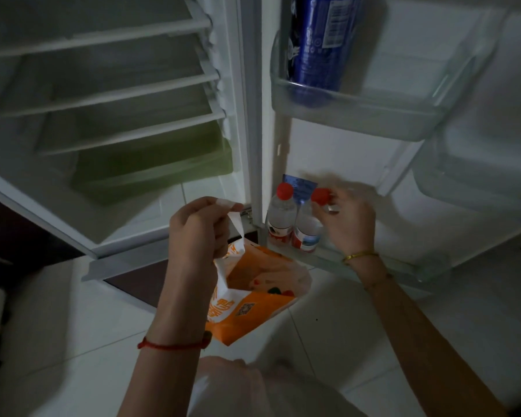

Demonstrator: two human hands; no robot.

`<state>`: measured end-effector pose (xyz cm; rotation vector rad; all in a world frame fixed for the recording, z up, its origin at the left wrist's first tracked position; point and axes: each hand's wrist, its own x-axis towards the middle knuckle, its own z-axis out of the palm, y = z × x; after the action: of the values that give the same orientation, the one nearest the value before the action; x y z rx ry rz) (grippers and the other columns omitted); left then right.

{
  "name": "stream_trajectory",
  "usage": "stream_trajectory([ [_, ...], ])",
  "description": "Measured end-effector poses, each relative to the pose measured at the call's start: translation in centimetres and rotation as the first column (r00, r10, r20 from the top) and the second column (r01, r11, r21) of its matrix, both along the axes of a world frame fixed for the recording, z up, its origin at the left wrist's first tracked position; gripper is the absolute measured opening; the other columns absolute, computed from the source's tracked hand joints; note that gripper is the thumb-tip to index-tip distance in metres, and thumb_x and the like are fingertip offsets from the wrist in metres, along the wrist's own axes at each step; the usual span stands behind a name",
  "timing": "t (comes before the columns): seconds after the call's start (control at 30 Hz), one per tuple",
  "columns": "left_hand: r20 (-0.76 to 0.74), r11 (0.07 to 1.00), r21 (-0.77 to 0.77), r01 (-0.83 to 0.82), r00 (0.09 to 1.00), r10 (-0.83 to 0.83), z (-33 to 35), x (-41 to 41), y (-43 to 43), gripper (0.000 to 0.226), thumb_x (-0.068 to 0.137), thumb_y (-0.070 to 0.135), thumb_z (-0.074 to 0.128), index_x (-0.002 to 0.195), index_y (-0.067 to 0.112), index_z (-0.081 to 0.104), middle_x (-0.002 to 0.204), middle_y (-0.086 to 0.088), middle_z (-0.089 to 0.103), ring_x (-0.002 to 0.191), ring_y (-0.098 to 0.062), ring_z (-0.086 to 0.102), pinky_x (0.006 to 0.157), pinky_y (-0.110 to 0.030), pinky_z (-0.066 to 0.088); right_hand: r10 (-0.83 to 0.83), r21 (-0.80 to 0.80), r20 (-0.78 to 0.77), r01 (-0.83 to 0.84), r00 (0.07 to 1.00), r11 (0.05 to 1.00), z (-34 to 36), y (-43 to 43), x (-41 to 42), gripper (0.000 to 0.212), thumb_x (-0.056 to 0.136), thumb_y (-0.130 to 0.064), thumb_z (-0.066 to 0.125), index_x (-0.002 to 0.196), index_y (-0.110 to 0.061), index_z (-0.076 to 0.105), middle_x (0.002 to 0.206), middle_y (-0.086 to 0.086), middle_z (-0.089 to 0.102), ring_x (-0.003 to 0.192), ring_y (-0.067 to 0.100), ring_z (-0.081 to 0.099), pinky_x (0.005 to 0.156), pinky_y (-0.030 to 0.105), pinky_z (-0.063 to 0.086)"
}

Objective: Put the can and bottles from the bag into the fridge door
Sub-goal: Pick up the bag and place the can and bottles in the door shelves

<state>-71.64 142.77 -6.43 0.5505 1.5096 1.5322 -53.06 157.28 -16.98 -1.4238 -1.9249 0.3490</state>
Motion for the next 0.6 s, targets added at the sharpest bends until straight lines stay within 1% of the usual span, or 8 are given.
stream_trajectory([
  [0.13, -0.012, 1.000, -0.005, -0.022, 1.000, 0.022, 0.0, 0.4, -0.2, 0.022, 0.091, -0.001, 0.045, 0.091, -0.006, 0.066, 0.043, 0.006, 0.028, 0.036, -0.006, 0.021, 0.035, -0.016, 0.018, -0.035, 0.028, 0.056, 0.033, 0.998, 0.999, -0.7, -0.3, -0.2, 0.036, 0.080, -0.042, 0.071, 0.101, -0.013, 0.071, 0.084, 0.007, 0.075, 0.074, 0.031, 0.069, 0.061, 0.035, 0.054],
  [0.3, 0.004, 1.000, -0.006, -0.030, 1.000, 0.030, 0.1, 0.8, -0.2, 0.021, 0.092, 0.000, 0.045, 0.089, -0.004, 0.065, 0.044, 0.006, 0.030, 0.036, -0.006, 0.023, 0.034, -0.016, 0.019, -0.071, 0.051, 0.093, 0.067, 0.993, 0.996, -0.8, -0.3, -0.5, 0.038, 0.082, -0.046, 0.069, 0.097, -0.012, 0.070, 0.079, 0.009, 0.074, 0.069, 0.033, 0.068, 0.059, 0.033, 0.049],
  [0.37, 0.001, 0.999, -0.001, -0.037, 0.999, 0.037, 0.1, 1.1, -0.3, 0.021, 0.091, 0.000, 0.046, 0.089, -0.005, 0.066, 0.046, 0.005, 0.030, 0.037, -0.006, 0.023, 0.034, -0.017, 0.020, -0.076, 0.038, 0.112, 0.073, 0.991, 0.997, -0.7, -0.2, -0.5, 0.041, 0.082, -0.049, 0.066, 0.100, -0.012, 0.069, 0.082, 0.008, 0.074, 0.072, 0.031, 0.069, 0.060, 0.032, 0.048],
  [0.43, 0.000, 0.999, 0.000, -0.044, 0.999, 0.044, 0.2, 1.2, -0.3, 0.020, 0.091, 0.000, 0.046, 0.089, -0.005, 0.066, 0.045, 0.006, 0.030, 0.037, -0.006, 0.022, 0.035, -0.016, 0.019, -0.074, -0.010, 0.110, 0.075, 0.991, 0.997, -0.5, -0.3, -0.4, 0.042, 0.082, -0.050, 0.066, 0.105, -0.014, 0.067, 0.090, 0.006, 0.074, 0.079, 0.028, 0.069, 0.064, 0.032, 0.049],
  [0.5, -0.002, 0.999, 0.003, -0.040, 0.999, 0.040, 0.3, 1.2, -0.3, 0.019, 0.090, -0.001, 0.047, 0.089, -0.006, 0.065, 0.044, 0.007, 0.029, 0.037, -0.006, 0.022, 0.035, -0.016, 0.019, -0.091, -0.060, 0.094, 0.097, 0.991, 0.993, -0.1, -0.7, -0.4, 0.048, 0.081, -0.051, 0.067, 0.113, -0.016, 0.061, 0.099, 0.006, 0.073, 0.087, 0.027, 0.068, 0.068, 0.033, 0.050],
  [0.57, -0.010, 1.000, 0.007, -0.024, 1.000, 0.024, 0.5, 1.3, -0.4, 0.020, 0.090, -0.001, 0.046, 0.089, -0.005, 0.065, 0.044, 0.007, 0.030, 0.037, -0.006, 0.022, 0.035, -0.017, 0.019, -0.138, -0.022, 0.088, 0.141, 0.986, 0.990, 0.2, -1.8, -0.3, 0.053, 0.081, -0.053, 0.066, 0.118, -0.016, 0.054, 0.099, 0.006, 0.070, 0.086, 0.025, 0.067, 0.067, 0.031, 0.050],
  [0.6, -0.015, 1.000, 0.008, -0.018, 1.000, 0.018, 0.6, 1.3, -0.5, 0.020, 0.090, -0.001, 0.046, 0.089, -0.004, 0.066, 0.043, 0.007, 0.030, 0.036, -0.006, 0.022, 0.035, -0.017, 0.019, -0.153, 0.027, 0.070, 0.152, 0.986, 0.988, 0.4, -2.5, -0.3, 0.050, 0.083, -0.051, 0.065, 0.116, -0.015, 0.054, 0.095, 0.005, 0.069, 0.081, 0.023, 0.067, 0.063, 0.028, 0.049],
])
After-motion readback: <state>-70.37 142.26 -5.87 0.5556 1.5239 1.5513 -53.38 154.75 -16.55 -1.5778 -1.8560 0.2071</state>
